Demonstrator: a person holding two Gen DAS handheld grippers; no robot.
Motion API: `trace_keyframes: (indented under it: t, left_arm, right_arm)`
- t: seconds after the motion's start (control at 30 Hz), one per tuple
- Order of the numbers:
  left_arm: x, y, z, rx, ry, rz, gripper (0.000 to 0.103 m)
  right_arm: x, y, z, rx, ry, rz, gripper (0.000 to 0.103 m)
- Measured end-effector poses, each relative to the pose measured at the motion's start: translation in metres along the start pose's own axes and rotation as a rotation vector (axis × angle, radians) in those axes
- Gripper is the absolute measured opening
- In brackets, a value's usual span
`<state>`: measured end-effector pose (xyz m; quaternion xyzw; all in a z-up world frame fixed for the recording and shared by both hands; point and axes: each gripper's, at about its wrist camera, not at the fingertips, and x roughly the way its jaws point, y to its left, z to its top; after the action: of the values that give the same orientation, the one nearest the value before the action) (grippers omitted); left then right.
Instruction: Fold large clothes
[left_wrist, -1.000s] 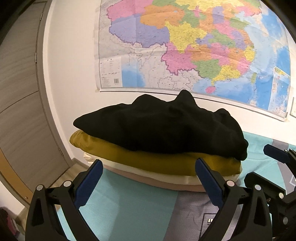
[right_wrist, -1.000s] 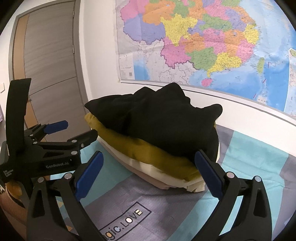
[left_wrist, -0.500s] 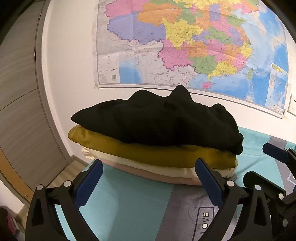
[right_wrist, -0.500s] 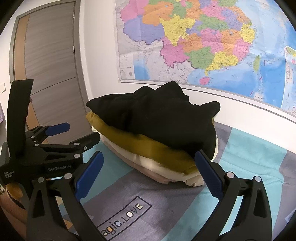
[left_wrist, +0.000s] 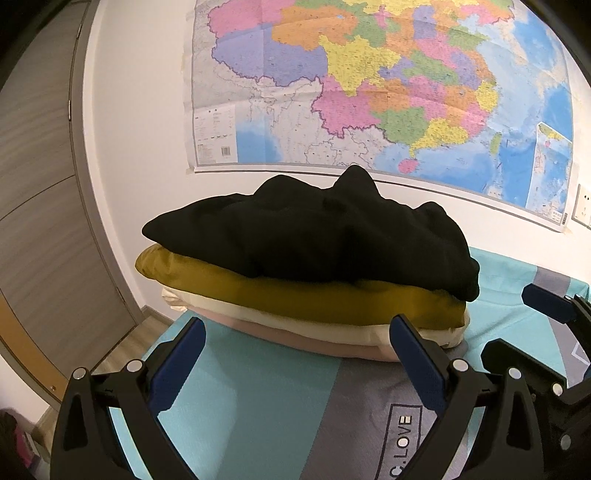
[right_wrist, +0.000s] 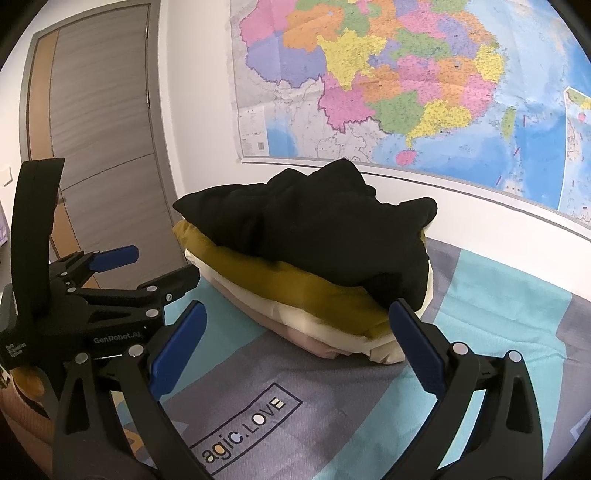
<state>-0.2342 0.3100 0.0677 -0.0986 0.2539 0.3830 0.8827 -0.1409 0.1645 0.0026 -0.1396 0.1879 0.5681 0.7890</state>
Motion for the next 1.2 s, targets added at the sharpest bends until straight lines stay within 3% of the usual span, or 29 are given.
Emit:
trace_keyframes:
  t: [1.2]
  left_arm:
    - [-0.007,-0.002,-0.010,-0.006,0.018,-0.012,0.096]
  right_arm:
    - [-0.011,0.004,-0.005,0.012,-0.010,-0.009,0.097]
